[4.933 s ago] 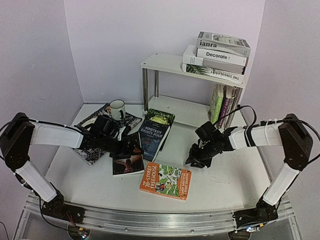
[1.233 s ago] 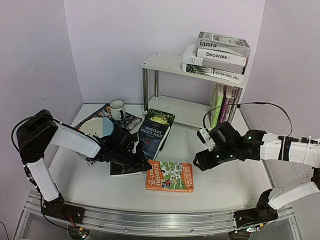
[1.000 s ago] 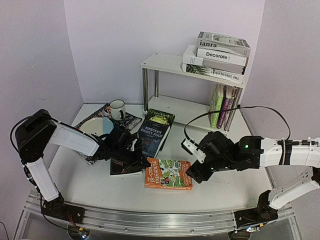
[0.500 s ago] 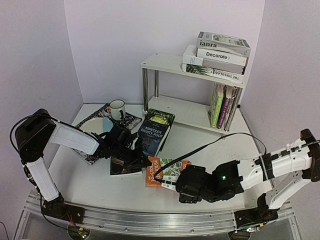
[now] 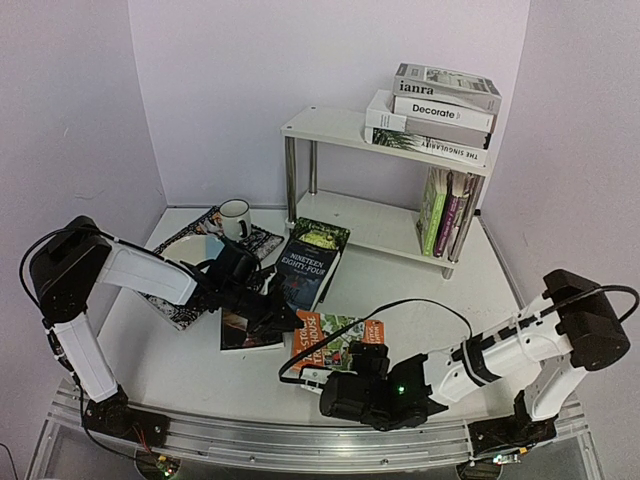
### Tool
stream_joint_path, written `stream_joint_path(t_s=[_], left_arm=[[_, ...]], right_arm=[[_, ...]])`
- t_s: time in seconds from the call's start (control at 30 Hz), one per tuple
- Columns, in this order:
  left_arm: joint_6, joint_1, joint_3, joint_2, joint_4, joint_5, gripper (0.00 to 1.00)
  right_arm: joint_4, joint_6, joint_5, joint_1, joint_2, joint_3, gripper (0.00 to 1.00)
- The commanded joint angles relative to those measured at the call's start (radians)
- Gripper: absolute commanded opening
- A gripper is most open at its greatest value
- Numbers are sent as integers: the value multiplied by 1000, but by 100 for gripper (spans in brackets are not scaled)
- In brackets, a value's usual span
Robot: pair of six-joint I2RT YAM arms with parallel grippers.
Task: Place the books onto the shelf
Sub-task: Pass from the left arm to the right
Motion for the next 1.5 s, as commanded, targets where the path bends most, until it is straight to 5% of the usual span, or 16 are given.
stream_joint_path(t_s=[0.0,0.37,0.93,1.23,1.47], left_arm=[[-22,16,53,-1,30,88,0],[-35,29,58,4,30,103,0],[-40,31,57,8,28,89,3],[-4,33,65,-19,-3,46,19],[53,35,86,-92,-62,-28,54]], right_arm=[[72,-30,91,13,63,7,88],[146,-20,266,35,208,0,77],[202,-44,328,38,197,-33,0],[233,-76,315,38,75,-45,0],[303,-88,257,28,-69,-95,0]])
